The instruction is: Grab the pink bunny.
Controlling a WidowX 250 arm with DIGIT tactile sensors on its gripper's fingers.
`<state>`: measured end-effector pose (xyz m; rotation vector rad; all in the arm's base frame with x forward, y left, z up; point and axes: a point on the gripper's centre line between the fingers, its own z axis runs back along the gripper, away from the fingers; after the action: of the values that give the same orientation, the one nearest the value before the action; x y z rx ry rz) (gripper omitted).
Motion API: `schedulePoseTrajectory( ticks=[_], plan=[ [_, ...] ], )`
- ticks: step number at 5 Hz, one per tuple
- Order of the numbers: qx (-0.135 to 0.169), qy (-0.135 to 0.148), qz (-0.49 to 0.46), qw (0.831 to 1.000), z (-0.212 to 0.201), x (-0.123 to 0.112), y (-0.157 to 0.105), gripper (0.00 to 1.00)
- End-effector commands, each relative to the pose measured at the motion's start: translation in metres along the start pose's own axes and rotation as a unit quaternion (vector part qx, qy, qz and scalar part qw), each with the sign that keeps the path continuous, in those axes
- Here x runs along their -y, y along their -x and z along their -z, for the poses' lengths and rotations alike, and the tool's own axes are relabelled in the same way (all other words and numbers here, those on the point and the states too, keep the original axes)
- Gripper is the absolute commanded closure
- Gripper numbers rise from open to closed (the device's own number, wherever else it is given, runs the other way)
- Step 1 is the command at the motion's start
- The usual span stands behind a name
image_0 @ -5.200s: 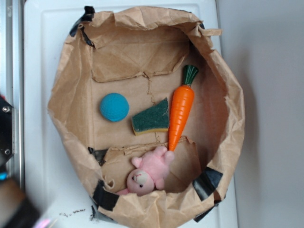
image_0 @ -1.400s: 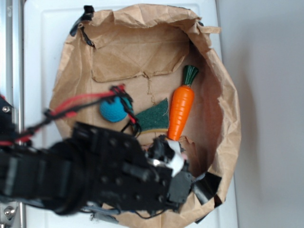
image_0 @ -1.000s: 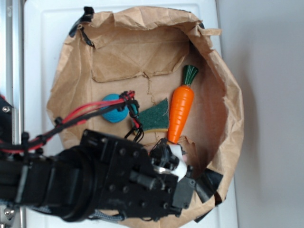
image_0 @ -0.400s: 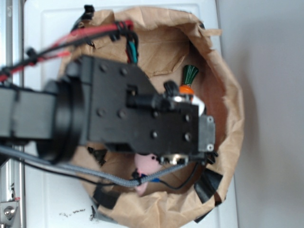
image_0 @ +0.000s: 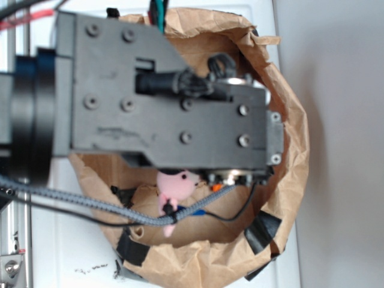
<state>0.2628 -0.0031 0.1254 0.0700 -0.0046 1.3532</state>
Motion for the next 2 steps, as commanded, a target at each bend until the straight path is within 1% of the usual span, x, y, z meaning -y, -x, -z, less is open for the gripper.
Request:
schedulePoseTrajectory(
  ticks=[1,2],
  plan=[
    [-0.019,0.054,0.085,0.995,-0.0279,0.0051,-0.0076,1.00],
    [-0.061,-0.008,0.207,0.976,-0.0270,0.0001,-0.0038,1.00]
  ],
)
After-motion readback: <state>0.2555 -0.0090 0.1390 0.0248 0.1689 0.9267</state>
